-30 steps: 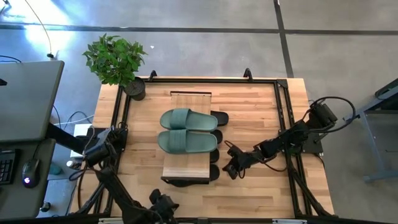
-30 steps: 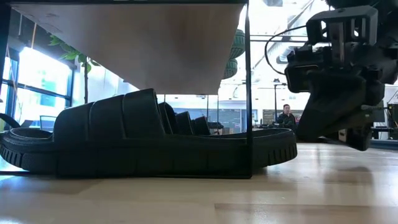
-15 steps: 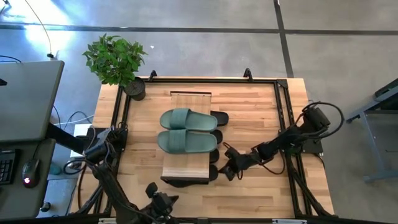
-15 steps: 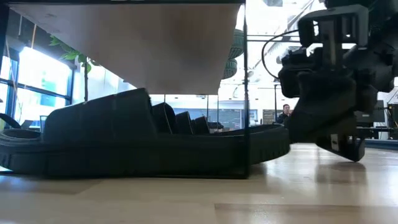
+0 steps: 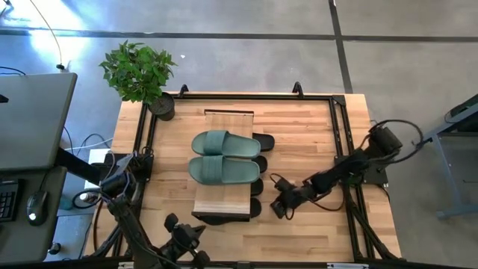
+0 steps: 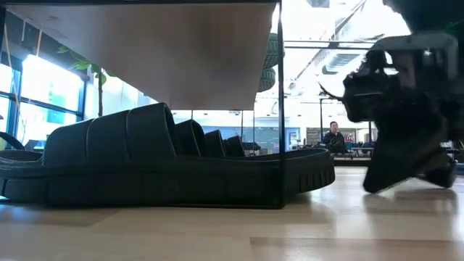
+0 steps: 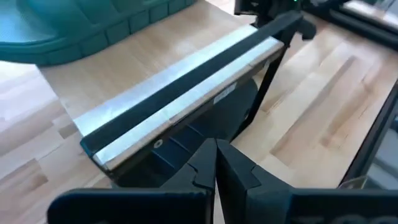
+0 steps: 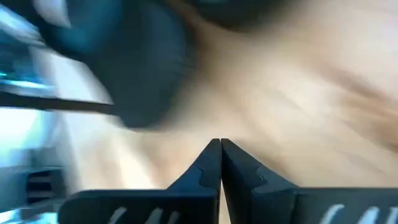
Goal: Pick and place slides into the shelf
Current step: Adjust the black slippers under the shelf
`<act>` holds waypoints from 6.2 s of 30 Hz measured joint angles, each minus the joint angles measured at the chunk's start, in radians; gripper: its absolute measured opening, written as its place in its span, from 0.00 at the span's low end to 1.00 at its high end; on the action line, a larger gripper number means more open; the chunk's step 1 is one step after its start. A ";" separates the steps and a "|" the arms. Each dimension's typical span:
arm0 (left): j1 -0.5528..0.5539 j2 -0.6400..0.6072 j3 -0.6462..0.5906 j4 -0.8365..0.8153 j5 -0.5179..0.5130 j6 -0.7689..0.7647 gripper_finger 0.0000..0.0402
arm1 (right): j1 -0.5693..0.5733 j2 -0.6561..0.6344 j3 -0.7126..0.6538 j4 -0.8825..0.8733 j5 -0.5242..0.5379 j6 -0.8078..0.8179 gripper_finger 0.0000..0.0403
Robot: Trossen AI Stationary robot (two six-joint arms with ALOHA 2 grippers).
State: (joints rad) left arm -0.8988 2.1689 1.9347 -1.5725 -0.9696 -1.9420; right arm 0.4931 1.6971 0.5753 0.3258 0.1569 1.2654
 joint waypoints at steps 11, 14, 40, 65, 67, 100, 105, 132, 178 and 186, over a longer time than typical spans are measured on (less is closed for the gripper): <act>-0.011 -0.033 0.000 0.001 -0.128 -0.024 0.00 | -0.146 -0.274 -0.003 -0.406 0.105 -0.052 0.00; -0.011 -0.082 0.000 0.001 -0.150 0.026 0.00 | -0.221 -0.333 -0.003 -0.423 0.079 -0.121 0.00; -0.011 -0.543 0.000 0.382 0.112 1.013 0.00 | -0.578 -0.560 -0.270 -0.145 -0.228 -0.106 0.00; 0.310 -0.663 0.000 0.567 0.712 1.730 0.00 | -0.565 -0.284 -0.137 -0.111 -0.143 0.018 0.00; 0.310 -0.663 0.000 0.566 0.720 1.733 0.00 | -0.565 -0.268 -0.137 -0.078 -0.150 0.031 0.00; 0.310 -0.675 -0.001 0.577 0.703 1.733 0.00 | -0.565 -0.192 0.012 -0.281 -0.148 -0.113 0.00; 0.310 -0.675 -0.001 0.576 0.696 1.736 0.00 | -0.586 -0.334 0.012 -0.485 -0.071 -0.148 0.00; 0.332 -0.675 -0.001 0.578 0.686 1.751 0.00 | -0.945 -0.187 0.012 -0.315 -0.289 -0.290 0.00; 0.428 -0.715 0.000 0.446 0.689 1.762 0.00 | -0.922 0.016 0.189 -0.338 -0.379 -0.332 0.00; 0.428 -0.715 0.000 0.434 0.687 1.762 0.00 | -0.812 -0.117 0.188 -0.587 -0.386 -0.384 0.00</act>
State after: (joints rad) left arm -0.4706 1.4540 1.9343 -1.1389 -0.2823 -0.1802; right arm -0.3184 1.5801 0.7636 -0.2612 -0.2291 0.8814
